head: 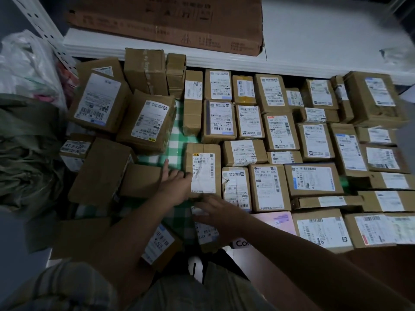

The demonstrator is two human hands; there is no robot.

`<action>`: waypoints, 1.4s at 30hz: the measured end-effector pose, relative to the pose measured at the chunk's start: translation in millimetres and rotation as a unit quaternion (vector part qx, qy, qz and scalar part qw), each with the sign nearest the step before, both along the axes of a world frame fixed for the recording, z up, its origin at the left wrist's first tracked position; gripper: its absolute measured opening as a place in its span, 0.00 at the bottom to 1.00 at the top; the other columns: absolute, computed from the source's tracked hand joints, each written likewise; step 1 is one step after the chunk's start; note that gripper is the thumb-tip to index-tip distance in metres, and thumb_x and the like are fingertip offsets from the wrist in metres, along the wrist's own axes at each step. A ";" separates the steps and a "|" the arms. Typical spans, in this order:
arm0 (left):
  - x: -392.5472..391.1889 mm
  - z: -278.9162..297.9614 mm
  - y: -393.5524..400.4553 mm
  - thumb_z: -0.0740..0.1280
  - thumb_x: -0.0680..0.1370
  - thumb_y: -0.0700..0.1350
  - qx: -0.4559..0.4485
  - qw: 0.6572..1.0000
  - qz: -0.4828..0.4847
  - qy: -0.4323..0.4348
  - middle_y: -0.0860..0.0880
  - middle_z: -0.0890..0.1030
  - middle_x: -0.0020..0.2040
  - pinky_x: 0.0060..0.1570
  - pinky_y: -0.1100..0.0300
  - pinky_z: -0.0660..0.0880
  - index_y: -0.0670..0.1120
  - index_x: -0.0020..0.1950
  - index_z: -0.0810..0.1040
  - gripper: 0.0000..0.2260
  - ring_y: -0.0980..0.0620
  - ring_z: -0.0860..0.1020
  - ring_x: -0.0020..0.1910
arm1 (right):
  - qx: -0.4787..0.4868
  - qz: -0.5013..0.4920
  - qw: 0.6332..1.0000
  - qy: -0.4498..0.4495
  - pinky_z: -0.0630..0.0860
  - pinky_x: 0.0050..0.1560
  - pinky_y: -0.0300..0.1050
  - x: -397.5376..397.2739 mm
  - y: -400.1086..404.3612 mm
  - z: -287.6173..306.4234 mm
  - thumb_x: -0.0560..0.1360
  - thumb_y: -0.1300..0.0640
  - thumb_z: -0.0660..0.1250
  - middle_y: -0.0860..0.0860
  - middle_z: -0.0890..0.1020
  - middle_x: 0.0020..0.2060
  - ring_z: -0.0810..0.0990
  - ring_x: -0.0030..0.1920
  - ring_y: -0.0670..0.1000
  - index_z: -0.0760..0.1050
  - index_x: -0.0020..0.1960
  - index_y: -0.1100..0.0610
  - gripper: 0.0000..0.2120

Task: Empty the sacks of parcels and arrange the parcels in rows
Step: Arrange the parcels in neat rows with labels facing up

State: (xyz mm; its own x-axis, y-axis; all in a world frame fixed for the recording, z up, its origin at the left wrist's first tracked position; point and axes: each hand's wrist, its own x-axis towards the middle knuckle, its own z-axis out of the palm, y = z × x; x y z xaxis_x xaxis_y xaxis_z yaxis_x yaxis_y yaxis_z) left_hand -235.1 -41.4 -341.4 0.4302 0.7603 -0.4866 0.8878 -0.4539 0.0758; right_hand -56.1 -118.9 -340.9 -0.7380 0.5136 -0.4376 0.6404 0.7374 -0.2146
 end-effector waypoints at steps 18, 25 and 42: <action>-61.8 8.3 -12.5 0.62 0.78 0.37 0.060 0.980 0.012 -0.188 0.53 0.68 0.72 0.71 0.56 0.54 0.51 0.73 0.67 0.24 0.51 0.63 0.71 | 0.067 -0.130 0.986 0.086 0.71 0.64 0.57 -45.6 -30.3 -6.7 0.65 0.30 0.68 0.58 0.75 0.64 0.72 0.64 0.59 0.71 0.69 0.54 0.41; -114.1 11.9 -42.6 0.60 0.76 0.33 0.048 0.966 0.083 -0.241 0.49 0.75 0.60 0.57 0.55 0.70 0.45 0.61 0.78 0.16 0.49 0.70 0.62 | 0.001 -0.136 0.990 -0.043 0.75 0.55 0.54 -115.2 -43.1 -16.7 0.60 0.22 0.66 0.61 0.76 0.61 0.77 0.57 0.61 0.67 0.72 0.57 0.53; -126.0 -20.1 -103.5 0.67 0.76 0.45 -0.101 0.949 0.222 -0.200 0.45 0.65 0.71 0.57 0.53 0.73 0.52 0.77 0.56 0.32 0.43 0.72 0.63 | 0.116 -0.196 0.973 0.043 0.70 0.65 0.62 -102.1 -42.4 -35.7 0.54 0.26 0.73 0.56 0.79 0.61 0.79 0.59 0.57 0.63 0.70 0.58 0.55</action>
